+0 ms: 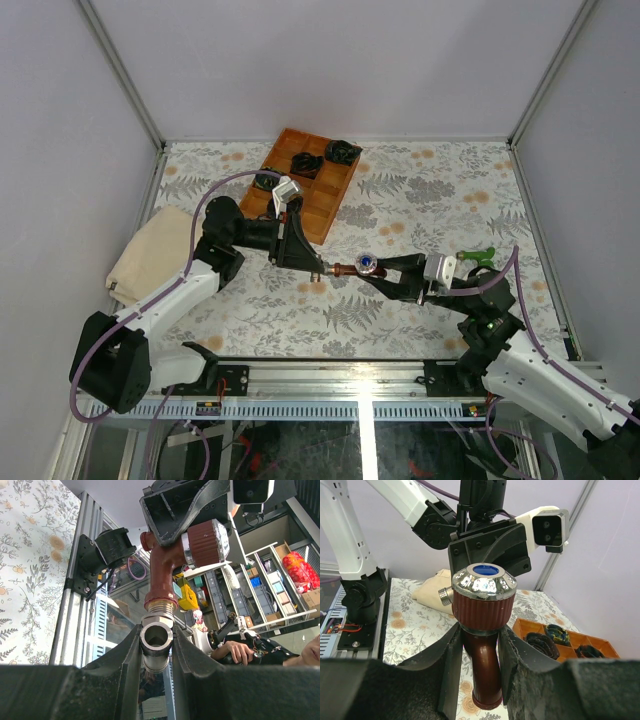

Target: Install the water faucets

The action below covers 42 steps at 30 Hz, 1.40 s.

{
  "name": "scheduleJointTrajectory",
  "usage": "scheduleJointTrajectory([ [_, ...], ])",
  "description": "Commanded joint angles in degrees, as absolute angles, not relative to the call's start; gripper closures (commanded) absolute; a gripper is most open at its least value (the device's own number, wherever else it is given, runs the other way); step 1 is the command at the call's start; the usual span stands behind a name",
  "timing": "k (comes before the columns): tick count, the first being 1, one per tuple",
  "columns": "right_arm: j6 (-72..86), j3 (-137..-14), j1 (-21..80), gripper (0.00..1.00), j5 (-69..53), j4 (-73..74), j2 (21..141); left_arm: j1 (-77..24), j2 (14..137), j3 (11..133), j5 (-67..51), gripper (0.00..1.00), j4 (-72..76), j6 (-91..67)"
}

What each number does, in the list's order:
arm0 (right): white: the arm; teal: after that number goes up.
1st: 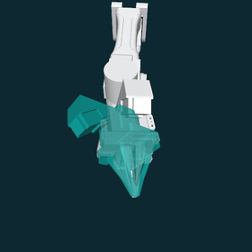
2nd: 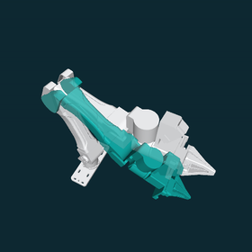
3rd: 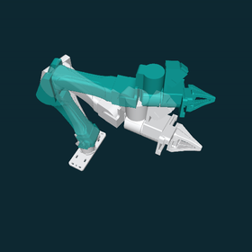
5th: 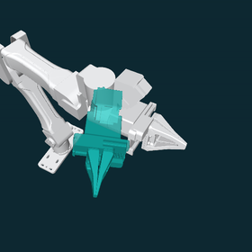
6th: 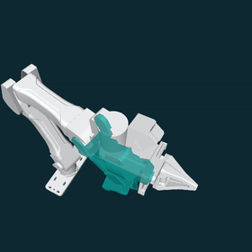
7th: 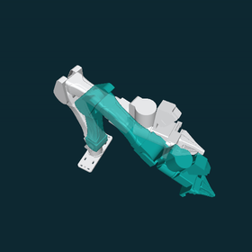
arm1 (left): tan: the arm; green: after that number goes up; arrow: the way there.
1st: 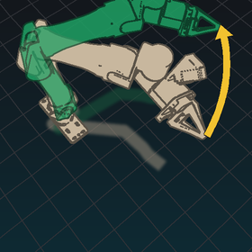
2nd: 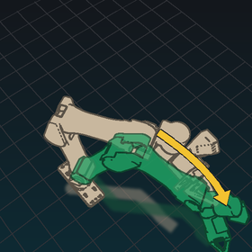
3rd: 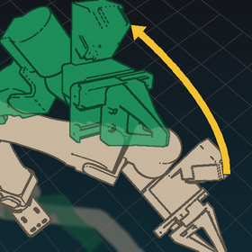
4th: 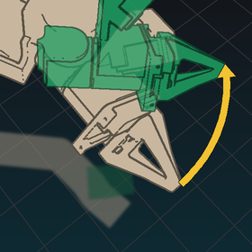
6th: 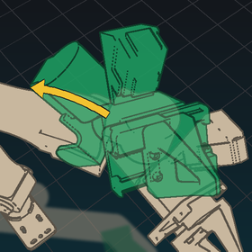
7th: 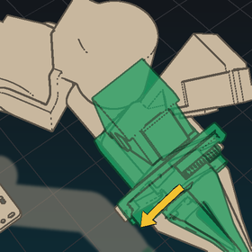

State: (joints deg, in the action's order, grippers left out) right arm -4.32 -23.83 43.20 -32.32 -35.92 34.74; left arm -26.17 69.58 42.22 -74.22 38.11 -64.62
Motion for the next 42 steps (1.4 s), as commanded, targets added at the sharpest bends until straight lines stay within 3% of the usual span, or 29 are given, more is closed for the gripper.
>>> scheduleJointTrajectory([
  [1, -6.39, -25.24, 44.13, 1.0, -28.59, -36.6, 34.68, -26.94, 68.43, 44.23, -72.88, 1.0, 38.19, -63.81],
  [28, -3.19, -24.44, 44.18, 1.0, -29.96, -38.31, 33.79, -26.92, 66.71, 43.22, -75.01, 1.0, 47.44, -68.81],
  [42, 1.95, -26.04, 44.2, 1.0, -33.31, -42.78, 35.14, -27.16, 67.88, 44.2, -73.09, 1.0, 42.79, -66.44],
])
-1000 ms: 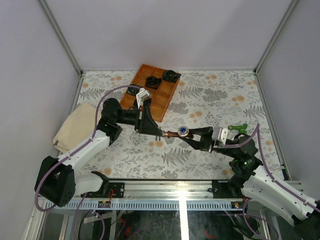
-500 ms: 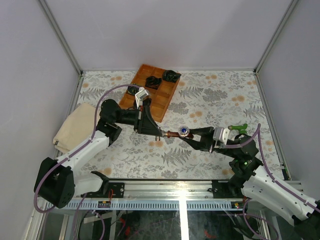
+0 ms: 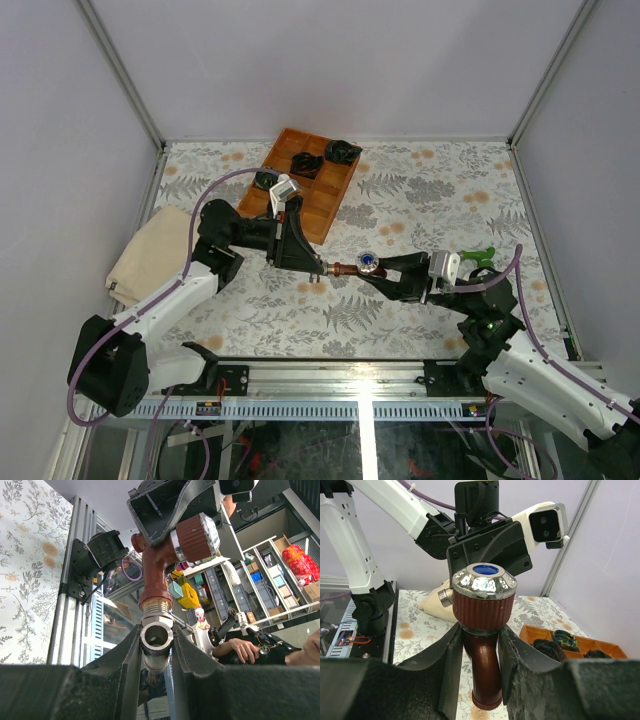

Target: Install the water faucets

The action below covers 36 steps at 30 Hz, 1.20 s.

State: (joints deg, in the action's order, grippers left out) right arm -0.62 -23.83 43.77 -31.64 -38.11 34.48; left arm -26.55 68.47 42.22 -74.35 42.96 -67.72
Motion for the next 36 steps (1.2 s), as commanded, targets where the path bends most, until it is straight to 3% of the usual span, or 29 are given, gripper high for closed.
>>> scheduleJointTrajectory([
  [1, 1.99, -26.08, 44.19, 1.0, -33.39, -42.87, 35.08, -27.16, 67.87, 44.48, -72.86, 1.0, 41.74, -65.8],
  [7, 2.51, -25.7, 44.18, 1.0, -33.05, -43.53, 34.48, -27.1, 67.85, 45.61, -71.38, 1.0, 34.62, -61.46],
  [19, 5.65, -23.19, 44.16, 1.0, -31.26, -47.35, 35.16, -27.1, 67.62, 45.22, -71.53, 1.0, 39.08, -63.74],
  [31, 23.61, -22.25, 44.14, 1.0, -25.32, -50.08, 39.48, -27.13, 65.65, 45.28, -71.34, 1.0, 40.25, -61.69],
  [36, 29.27, -25.42, 44.12, 1.0, -24.29, -41.44, 39.45, -27.12, 64.28, 47.69, -70.11, 1.0, 27.4, -51.02],
])
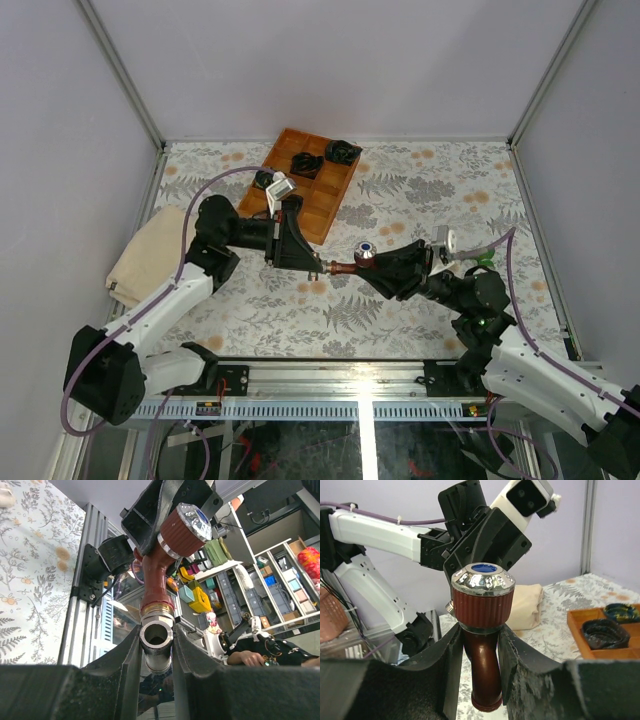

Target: Install the water faucets

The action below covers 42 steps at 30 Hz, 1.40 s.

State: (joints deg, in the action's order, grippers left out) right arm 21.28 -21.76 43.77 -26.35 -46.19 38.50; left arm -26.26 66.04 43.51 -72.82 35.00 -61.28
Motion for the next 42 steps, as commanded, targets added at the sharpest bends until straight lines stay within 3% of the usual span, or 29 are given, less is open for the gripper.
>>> scheduleJointTrajectory([
  [1, 31.05, -25.79, 44.15, 1.0, -24.0, -40.34, 39.39, -27.16, 63.82, 48.2, -69.64, 1.0, 24.84, -48.62],
  [6, 36.15, -28.17, 44.16, 1.0, -22.32, -33.66, 39.64, -27.33, 61.19, 49.36, -65.52, 1.0, 16.98, -38.62],
  [14, 51.76, -27.56, 44.19, 1.0, -20.52, -36.41, 41.98, -29.26, 54.8, 44.83, -58.53, 1.0, 18.85, -29.03],
  [21, 57.88, -29.23, 44.2, 1.0, -20.81, -33.46, 43.23, -32.79, 51.64, 45.67, -52.95, 1.0, 9.01, -10.22],
  [26, 66.6, -27.47, 44.15, 1.0, -21.8, -39.38, 45.6, -34.07, 51.12, 45.31, -51.72, 0.94, 7.82, -2.39],
  [42, 89.97, -22.48, 44.11, 1.0, -23.78, -54.07, 54.61, -41.73, 46.72, 41.09, -43.25, 1.0, 5.44, 24.98],
])
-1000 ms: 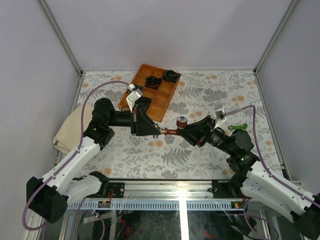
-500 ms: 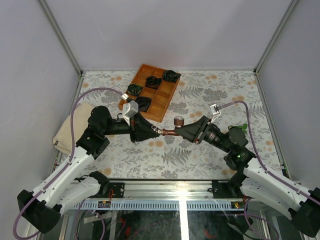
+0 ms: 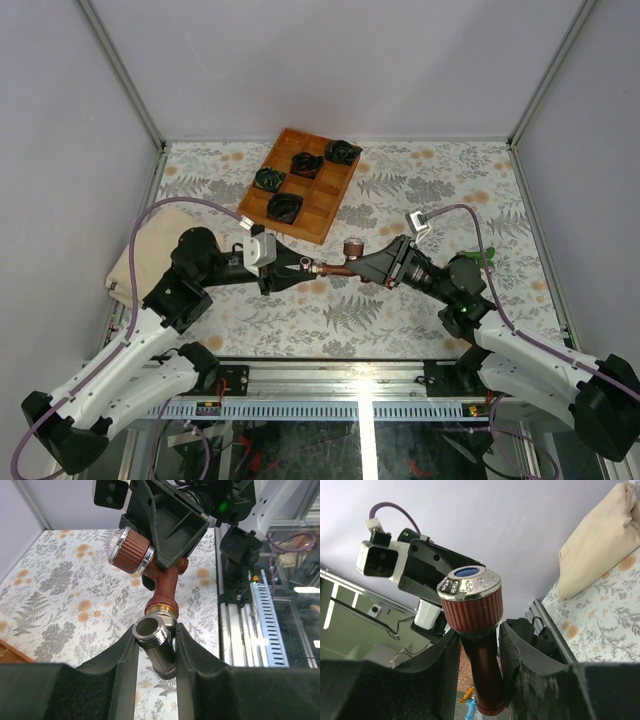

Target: Install the water faucets

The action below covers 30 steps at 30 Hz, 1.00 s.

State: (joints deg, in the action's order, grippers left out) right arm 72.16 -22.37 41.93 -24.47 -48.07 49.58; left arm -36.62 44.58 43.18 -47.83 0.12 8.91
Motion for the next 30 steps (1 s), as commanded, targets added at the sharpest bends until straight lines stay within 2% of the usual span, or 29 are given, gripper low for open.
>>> scheduleJointTrajectory([
  [1, 91.24, -22.04, 44.14, 1.0, -23.78, -55.34, 55.36, -41.93, 46.62, 41.07, -42.72, 1.0, 5.36, 25.25],
  [5, 91.81, -21.54, 44.12, 1.0, -23.04, -55.18, 55.24, -42.06, 45.31, 40.69, -43.98, 1.0, 6.11, 24.83],
  [8, 84.91, -22.46, 44.19, 1.0, -23.28, -52.67, 54.09, -41.94, 45.2, 41.98, -48.28, 1.0, 5.9, 21.11],
  [11, 75.61, -25.51, 44.21, 1.0, -26.23, -47.41, 53.37, -41.92, 46.78, 43.93, -53.02, 1.0, 8.11, 12.09],
  [14, 71.32, -24.48, 44.14, 1.0, -27.24, -51.12, 52.35, -41.86, 48.26, 44.9, -56.55, 1.0, 12.72, 2.65],
  [17, 66.35, -23.05, 44.2, 1.0, -27.94, -56.43, 50.97, -41.48, 48.96, 44.88, -56.72, 1.0, 18.32, -7.13],
  [25, 53.25, -23.44, 44.21, 1.0, -29.3, -56.16, 46.69, -38.77, 51.89, 46.28, -58.07, 1.0, 23.18, -22.94],
  [30, 49.98, -23.29, 44.2, 1.0, -28.63, -55.88, 44.79, -38.23, 53.82, 44.41, -57.52, 1.0, 31.92, -33.31],
])
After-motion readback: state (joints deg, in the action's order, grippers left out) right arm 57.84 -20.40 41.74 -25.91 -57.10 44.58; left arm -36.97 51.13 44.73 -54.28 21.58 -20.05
